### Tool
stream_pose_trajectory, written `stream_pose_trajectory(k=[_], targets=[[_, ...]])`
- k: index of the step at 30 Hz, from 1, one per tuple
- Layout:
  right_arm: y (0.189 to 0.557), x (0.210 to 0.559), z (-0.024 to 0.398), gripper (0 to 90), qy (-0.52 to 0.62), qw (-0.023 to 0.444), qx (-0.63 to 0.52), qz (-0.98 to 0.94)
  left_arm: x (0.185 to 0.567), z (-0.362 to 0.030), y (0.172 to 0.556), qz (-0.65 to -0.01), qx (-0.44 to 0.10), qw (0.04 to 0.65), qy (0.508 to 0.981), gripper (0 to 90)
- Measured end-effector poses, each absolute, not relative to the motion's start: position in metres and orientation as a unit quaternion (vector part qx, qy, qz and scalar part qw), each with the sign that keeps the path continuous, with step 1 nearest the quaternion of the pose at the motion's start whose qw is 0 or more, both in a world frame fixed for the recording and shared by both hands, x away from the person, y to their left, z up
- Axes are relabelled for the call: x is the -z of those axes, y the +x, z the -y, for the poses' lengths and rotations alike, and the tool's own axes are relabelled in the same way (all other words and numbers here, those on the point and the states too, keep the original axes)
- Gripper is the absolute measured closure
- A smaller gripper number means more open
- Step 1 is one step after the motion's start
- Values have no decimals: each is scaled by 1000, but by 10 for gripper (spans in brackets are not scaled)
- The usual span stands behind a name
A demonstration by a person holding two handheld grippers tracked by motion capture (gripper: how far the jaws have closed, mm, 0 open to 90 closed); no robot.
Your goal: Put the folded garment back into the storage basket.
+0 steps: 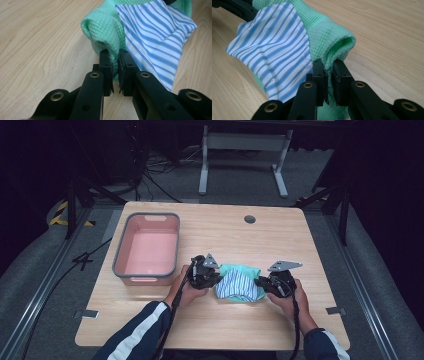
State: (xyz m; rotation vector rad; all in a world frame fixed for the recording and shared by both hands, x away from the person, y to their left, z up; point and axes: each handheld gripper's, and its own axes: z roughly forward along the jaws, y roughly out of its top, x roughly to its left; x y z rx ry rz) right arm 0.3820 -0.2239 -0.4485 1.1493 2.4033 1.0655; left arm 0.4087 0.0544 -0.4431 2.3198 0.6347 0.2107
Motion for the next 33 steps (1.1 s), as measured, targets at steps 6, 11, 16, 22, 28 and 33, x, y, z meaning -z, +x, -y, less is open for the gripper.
stream_pose_trajectory(k=[6, 11, 16, 22, 28, 33], targets=[[385, 436, 219, 819, 396, 145, -368, -829, 422, -50, 410, -244, -89, 346, 902, 826], [392, 416, 214, 820, 400, 157, -376, -821, 397, -50, 416, -239, -108, 343, 902, 827], [400, 399, 207, 820, 399, 163, -383, -817, 380, -58, 420, -242, -125, 340, 900, 826], [411, 376, 189, 820, 390, 165, -392, -816, 365, -74, 426, -258, -137, 350, 890, 827], [418, 365, 178, 819, 379, 171, -394, -820, 351, -92, 428, -271, -144, 365, 879, 827], [422, 356, 166, 819, 368, 177, -396, -822, 346, -103, 429, -278, -155, 368, 874, 827]])
